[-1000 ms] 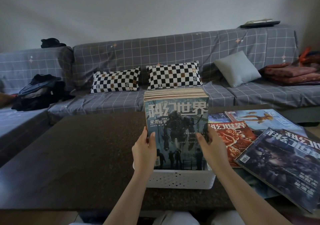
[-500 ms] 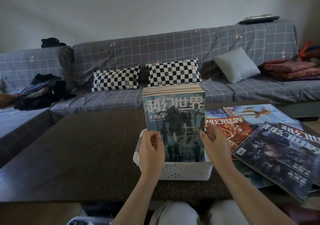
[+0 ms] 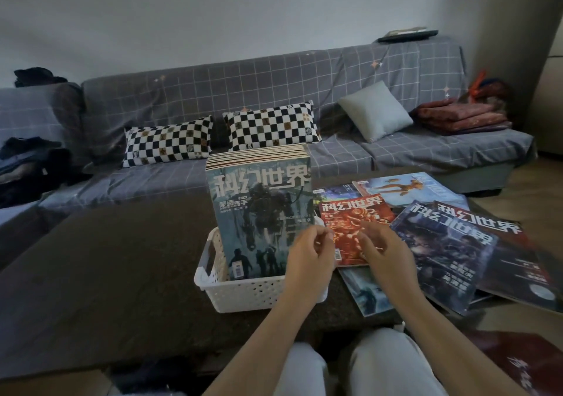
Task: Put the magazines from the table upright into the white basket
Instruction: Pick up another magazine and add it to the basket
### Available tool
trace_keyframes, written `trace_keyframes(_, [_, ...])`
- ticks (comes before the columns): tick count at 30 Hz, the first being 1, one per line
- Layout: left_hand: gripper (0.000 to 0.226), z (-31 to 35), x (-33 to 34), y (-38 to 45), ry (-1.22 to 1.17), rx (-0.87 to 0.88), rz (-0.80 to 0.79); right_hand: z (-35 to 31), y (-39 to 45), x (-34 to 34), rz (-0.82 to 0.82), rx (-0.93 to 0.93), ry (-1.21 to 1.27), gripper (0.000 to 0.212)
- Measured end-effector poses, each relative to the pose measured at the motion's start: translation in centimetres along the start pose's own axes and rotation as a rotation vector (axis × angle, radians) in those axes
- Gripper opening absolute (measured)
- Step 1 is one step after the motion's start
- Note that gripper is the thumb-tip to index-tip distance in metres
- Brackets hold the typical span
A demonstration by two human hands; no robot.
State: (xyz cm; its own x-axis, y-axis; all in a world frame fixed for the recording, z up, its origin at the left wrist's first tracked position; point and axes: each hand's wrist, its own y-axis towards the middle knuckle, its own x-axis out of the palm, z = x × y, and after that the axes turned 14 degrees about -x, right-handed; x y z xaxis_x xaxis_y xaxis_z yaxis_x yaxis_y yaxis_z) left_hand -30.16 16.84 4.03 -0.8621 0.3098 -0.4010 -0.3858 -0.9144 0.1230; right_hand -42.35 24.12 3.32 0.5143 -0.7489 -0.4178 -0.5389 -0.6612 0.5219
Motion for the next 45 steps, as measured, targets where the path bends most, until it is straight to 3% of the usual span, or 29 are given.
trace_keyframes(10, [0.01, 2.3, 9.1, 1.3, 0.062, 0.007, -0.151, 5.5, -0.9, -6.7, 0.082, 0.175, -0.089, 0.031])
trace_keyframes(17, [0.032, 0.6, 13.5, 4.4, 0.281, -0.117, -0.233, 10.0, -1.3, -9.3, 0.026, 0.349, -0.328, 0.044])
trace_keyframes(23, [0.044, 0.2, 14.8, 6.4, 0.282, -0.196, -0.265, 11.6, -1.7, -10.1, 0.096, 0.475, -0.363, 0.049])
trace_keyframes(25, [0.044, 0.2, 14.8, 6.9, 0.26, -0.226, -0.274, 11.9, -1.8, -10.2, 0.111, 0.489, -0.329, 0.052])
trace_keyframes(28, [0.013, 0.2, 14.6, 7.6, 0.221, -0.288, -0.334, 12.2, -1.9, -10.6, 0.156, 0.521, -0.273, 0.053])
trace_keyframes(33, [0.016, 0.8, 14.6, 6.6, 0.05, -0.381, -0.496, 12.7, -2.4, -11.5, 0.237, 0.575, -0.166, 0.051])
trace_keyframes(40, [0.009, 2.1, 11.5, 3.2, -0.205, -0.303, -0.351, 9.6, -2.5, -13.2, 0.495, 0.59, 0.39, 0.053])
trace_keyframes(43, [0.008, 3.1, 8.9, 1.7, -0.287, -0.268, -0.272, 6.8, -1.9, -13.8, 0.468, 0.545, 0.477, 0.063])
trace_keyframes(45, [0.009, 3.5, 6.7, 0.9, -0.351, -0.211, -0.214, 4.9, -1.3, -13.8, 0.382, 0.496, 0.547, 0.052])
